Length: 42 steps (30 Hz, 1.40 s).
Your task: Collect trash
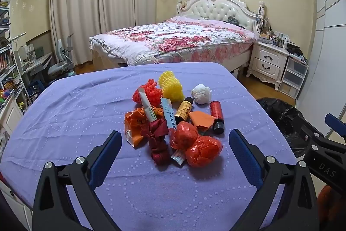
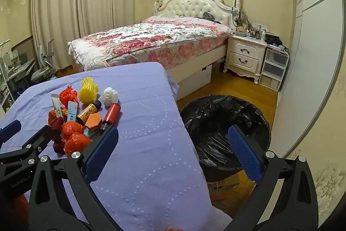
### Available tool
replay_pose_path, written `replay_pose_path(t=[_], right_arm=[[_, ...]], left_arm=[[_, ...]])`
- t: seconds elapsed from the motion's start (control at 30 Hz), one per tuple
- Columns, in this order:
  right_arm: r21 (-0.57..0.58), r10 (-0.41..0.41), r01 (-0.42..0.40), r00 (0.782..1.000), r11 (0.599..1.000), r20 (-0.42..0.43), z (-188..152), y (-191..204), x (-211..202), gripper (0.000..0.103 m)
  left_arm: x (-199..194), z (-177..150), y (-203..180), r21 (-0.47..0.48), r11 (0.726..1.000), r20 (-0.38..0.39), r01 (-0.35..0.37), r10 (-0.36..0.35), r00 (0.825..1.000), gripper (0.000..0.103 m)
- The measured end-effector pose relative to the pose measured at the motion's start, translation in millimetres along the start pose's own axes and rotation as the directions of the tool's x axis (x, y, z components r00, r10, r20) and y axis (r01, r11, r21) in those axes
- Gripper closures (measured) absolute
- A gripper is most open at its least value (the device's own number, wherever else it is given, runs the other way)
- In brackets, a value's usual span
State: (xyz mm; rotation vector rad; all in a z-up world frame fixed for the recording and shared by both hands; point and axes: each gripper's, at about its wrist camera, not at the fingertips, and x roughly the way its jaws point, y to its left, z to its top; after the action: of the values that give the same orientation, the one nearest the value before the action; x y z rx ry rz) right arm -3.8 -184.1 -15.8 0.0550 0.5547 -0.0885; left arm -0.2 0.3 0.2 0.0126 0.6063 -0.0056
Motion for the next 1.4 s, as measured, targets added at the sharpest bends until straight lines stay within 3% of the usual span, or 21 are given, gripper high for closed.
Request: replay_pose_path(t=[1.4], right_arm=[[0.044, 0.028, -0.027, 0.999, 0.999, -0.02, -2.8, 0.0, 9.6, 0.004]], left_arm=[[3.9, -4.1, 3.7, -0.009, 1.0, -0.013, -0.002, 0.002, 1.0, 0.007]])
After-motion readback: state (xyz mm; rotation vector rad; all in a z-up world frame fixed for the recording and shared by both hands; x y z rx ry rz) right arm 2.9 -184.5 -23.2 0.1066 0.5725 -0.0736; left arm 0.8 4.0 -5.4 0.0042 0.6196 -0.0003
